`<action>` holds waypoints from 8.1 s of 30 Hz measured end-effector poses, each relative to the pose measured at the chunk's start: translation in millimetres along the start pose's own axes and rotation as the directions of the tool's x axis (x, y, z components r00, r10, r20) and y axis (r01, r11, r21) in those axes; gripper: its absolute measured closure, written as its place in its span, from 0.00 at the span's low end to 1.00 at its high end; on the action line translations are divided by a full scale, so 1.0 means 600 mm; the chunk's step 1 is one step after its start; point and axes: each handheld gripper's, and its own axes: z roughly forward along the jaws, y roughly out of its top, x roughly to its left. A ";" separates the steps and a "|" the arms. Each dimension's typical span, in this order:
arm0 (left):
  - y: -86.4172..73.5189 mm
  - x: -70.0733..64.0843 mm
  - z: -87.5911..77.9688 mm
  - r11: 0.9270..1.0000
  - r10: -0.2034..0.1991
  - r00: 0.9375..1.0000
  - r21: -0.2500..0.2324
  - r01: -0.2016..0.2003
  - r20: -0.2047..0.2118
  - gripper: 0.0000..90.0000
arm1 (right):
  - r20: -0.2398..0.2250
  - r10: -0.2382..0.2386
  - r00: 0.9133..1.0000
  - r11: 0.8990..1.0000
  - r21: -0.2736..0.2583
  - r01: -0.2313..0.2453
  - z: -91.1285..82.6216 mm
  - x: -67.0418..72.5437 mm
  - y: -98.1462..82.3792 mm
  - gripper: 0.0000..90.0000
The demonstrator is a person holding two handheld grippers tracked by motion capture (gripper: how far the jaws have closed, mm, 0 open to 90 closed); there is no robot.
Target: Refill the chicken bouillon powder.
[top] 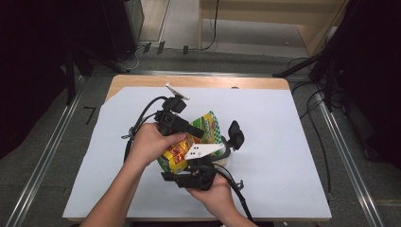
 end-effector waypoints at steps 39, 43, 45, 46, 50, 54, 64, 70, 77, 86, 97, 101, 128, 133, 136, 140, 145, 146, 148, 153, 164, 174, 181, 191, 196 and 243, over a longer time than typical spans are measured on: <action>0.006 -0.002 -0.009 0.999 -0.005 1.000 -0.042 0.004 -0.019 0.92 | -0.052 -0.002 0.999 1.000 -0.022 0.000 -0.009 -0.008 0.014 0.72; 0.007 -0.004 -0.007 0.999 0.003 0.999 -0.035 -0.004 -0.036 0.93 | -0.036 -0.017 0.999 1.000 -0.019 0.017 -0.009 -0.008 0.013 0.71; 0.007 -0.004 -0.007 1.000 0.004 0.999 -0.031 -0.005 -0.038 0.93 | -0.029 -0.033 0.999 0.999 -0.017 0.033 -0.008 -0.007 0.012 0.71; 0.007 -0.003 -0.007 1.000 0.007 0.999 -0.028 -0.008 -0.038 0.93 | -0.023 -0.041 0.999 0.999 -0.013 0.041 -0.008 -0.006 0.012 0.71; 0.007 -0.004 -0.006 1.000 0.009 0.999 -0.026 -0.010 -0.041 0.94 | -0.008 -0.080 0.997 0.997 0.000 0.080 -0.006 -0.001 0.010 0.69; 0.007 -0.006 -0.006 1.000 0.008 0.999 -0.025 -0.009 -0.041 0.94 | 0.003 -0.104 0.995 0.995 0.004 0.104 -0.005 0.000 0.009 0.71; 0.007 -0.007 -0.003 1.000 0.010 0.999 -0.016 -0.011 -0.046 0.95 | 0.011 -0.125 0.992 0.992 0.019 0.125 -0.003 0.001 0.006 0.72; 0.007 -0.007 -0.003 1.000 0.015 0.999 -0.016 -0.015 -0.039 0.95 | 0.016 -0.113 0.993 0.994 0.009 0.113 -0.003 0.002 0.005 0.73; 0.006 -0.010 -0.007 0.999 0.020 0.999 -0.029 -0.021 -0.040 0.94 | -0.004 -0.088 0.996 0.996 -0.013 0.088 -0.005 0.004 0.006 0.73; 0.006 -0.012 -0.008 0.999 0.026 0.999 -0.029 -0.027 -0.042 0.94 | -0.001 -0.087 0.996 0.996 -0.015 0.087 -0.005 0.004 0.007 0.73; 0.001 -0.015 -0.020 0.998 0.031 0.998 -0.061 -0.034 -0.052 0.94 | -0.010 -0.107 0.994 0.994 -0.020 0.107 -0.004 0.006 0.012 0.73; -0.001 -0.016 -0.024 0.997 0.035 0.998 -0.066 -0.038 -0.056 0.94 | -0.016 -0.110 0.994 0.994 -0.022 0.110 -0.003 0.008 0.014 0.73; -0.007 -0.015 -0.032 0.996 0.033 0.997 -0.085 -0.039 -0.069 0.94 | -0.023 -0.126 0.992 0.992 -0.020 0.125 0.002 0.009 0.018 0.73; -0.006 -0.013 -0.031 0.996 0.027 0.998 -0.084 -0.032 -0.063 0.94 | -0.025 -0.120 0.992 0.993 -0.018 0.120 0.002 0.009 0.018 0.73; -0.006 -0.012 -0.029 0.996 0.027 0.998 -0.083 -0.032 -0.063 0.94 | -0.026 -0.118 0.993 0.993 -0.016 0.117 0.002 0.009 0.018 0.73; -0.005 -0.010 -0.028 0.996 0.025 0.998 -0.080 -0.029 -0.061 0.94 | -0.024 -0.117 0.993 0.993 -0.012 0.116 0.002 0.007 0.017 0.73; -0.006 -0.009 -0.027 0.997 0.021 0.998 -0.079 -0.025 -0.057 0.94 | -0.024 -0.117 0.993 0.993 -0.013 0.116 0.003 0.006 0.016 0.73; -0.006 -0.009 -0.027 0.996 0.019 0.998 -0.081 -0.023 -0.057 0.94 | -0.024 -0.117 0.993 0.993 -0.013 0.117 0.003 0.006 0.016 0.73; -0.006 -0.009 -0.027 0.997 0.022 0.998 -0.077 -0.026 -0.058 0.94 | -0.026 -0.118 0.993 0.993 -0.016 0.118 0.003 0.006 0.016 0.73; -0.005 -0.007 -0.025 0.997 0.021 0.998 -0.077 -0.025 -0.053 0.94 | -0.025 -0.114 0.993 0.993 -0.013 0.113 0.003 0.005 0.015 0.73; -0.005 -0.008 -0.023 0.997 0.022 0.998 -0.078 -0.026 -0.052 0.94 | -0.025 -0.117 0.993 0.993 -0.007 0.117 0.001 0.003 0.014 0.73; -0.005 -0.008 -0.019 0.997 0.028 0.998 -0.071 -0.032 -0.059 0.94 | -0.022 -0.110 0.994 0.994 0.000 0.110 0.001 0.001 0.013 0.73; -0.005 -0.007 -0.019 0.997 0.026 0.998 -0.070 -0.031 -0.059 0.94 | -0.022 -0.107 0.994 0.994 0.001 0.107 0.001 0.001 0.013 0.73; -0.005 -0.009 -0.019 0.997 0.025 0.998 -0.074 -0.029 -0.060 0.93 | -0.021 -0.103 0.994 0.995 -0.001 0.103 0.001 0.002 0.013 0.73; -0.005 -0.010 -0.019 0.997 0.027 0.998 -0.074 -0.031 -0.061 0.93 | -0.020 -0.102 0.995 0.995 -0.001 0.102 0.001 0.002 0.013 0.73; -0.005 -0.010 -0.019 0.997 0.025 0.998 -0.073 -0.030 -0.060 0.93 | -0.016 -0.104 0.994 0.995 -0.001 0.104 0.001 0.003 0.013 0.73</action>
